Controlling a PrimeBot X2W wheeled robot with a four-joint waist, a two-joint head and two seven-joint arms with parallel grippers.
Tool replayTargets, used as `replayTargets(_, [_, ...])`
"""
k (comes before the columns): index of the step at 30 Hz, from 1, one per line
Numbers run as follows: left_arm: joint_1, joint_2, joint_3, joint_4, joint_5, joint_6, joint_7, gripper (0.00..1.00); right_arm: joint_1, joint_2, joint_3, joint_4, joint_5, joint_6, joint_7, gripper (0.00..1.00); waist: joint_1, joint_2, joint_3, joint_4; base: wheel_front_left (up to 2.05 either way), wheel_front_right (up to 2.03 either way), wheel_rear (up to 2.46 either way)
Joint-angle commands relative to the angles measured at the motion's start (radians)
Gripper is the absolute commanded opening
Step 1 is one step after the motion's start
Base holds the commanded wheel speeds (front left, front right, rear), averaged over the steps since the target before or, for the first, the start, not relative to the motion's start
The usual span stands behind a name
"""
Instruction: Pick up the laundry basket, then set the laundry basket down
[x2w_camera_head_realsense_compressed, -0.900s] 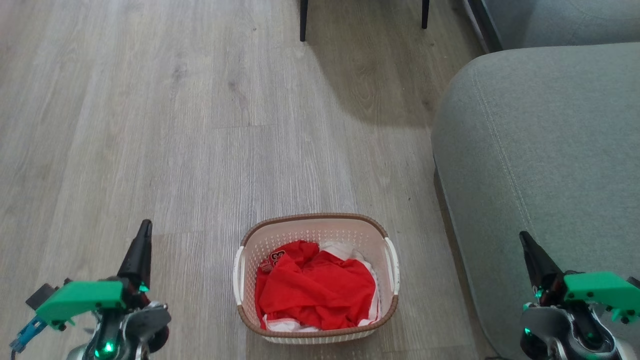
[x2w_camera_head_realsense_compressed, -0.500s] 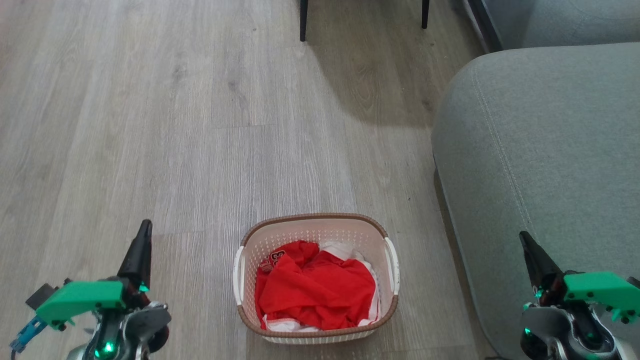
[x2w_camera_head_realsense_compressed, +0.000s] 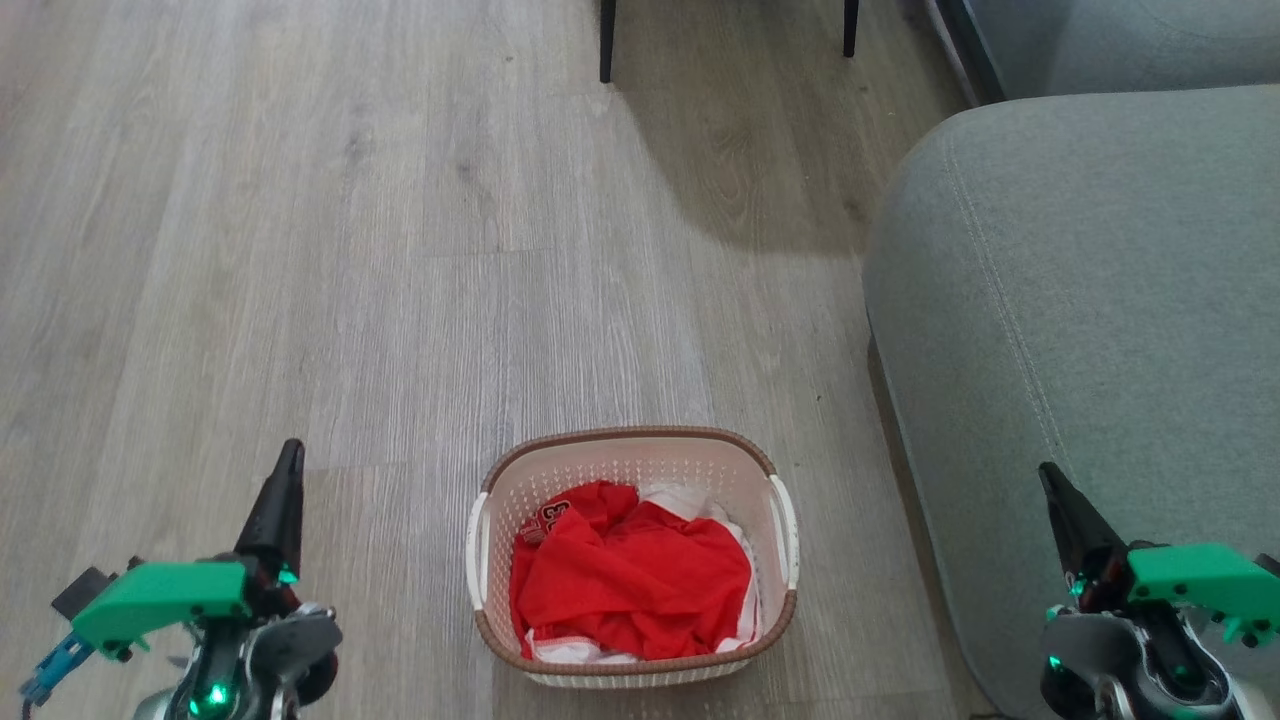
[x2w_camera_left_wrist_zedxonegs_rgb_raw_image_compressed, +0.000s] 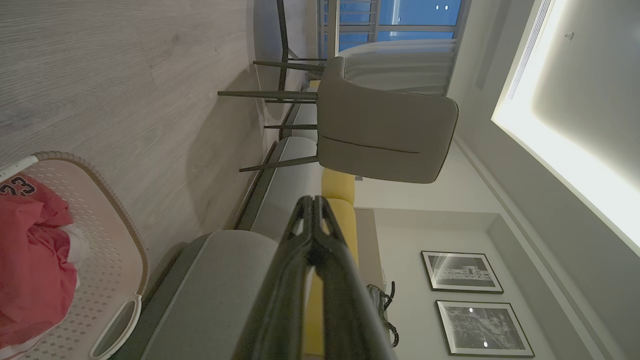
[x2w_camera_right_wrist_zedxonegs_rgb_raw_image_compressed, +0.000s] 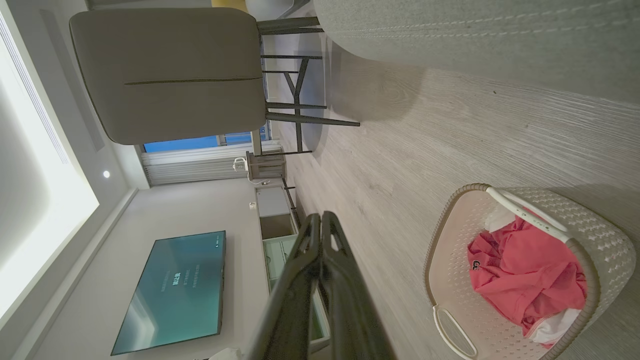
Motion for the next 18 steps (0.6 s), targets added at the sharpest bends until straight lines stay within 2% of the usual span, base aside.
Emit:
replayTargets(1, [-0.048,0.009,0.036,-0.031,0.010,-0.007,0.007,0.00,-0.049,-0.007,0.017,-0.035,-0.010,0.003,0.007,0.00,0.0000,0.0000,0.000,0.000,0.00,0.00,0.00])
replayTargets(18, [-0.048,0.009,0.036,-0.031,0.010,-0.007,0.007,0.00,-0.049,-0.007,0.018,-0.035,-0.010,0.003,0.007,0.00,0.0000,0.0000,0.000,0.000,0.00,0.00,0.00])
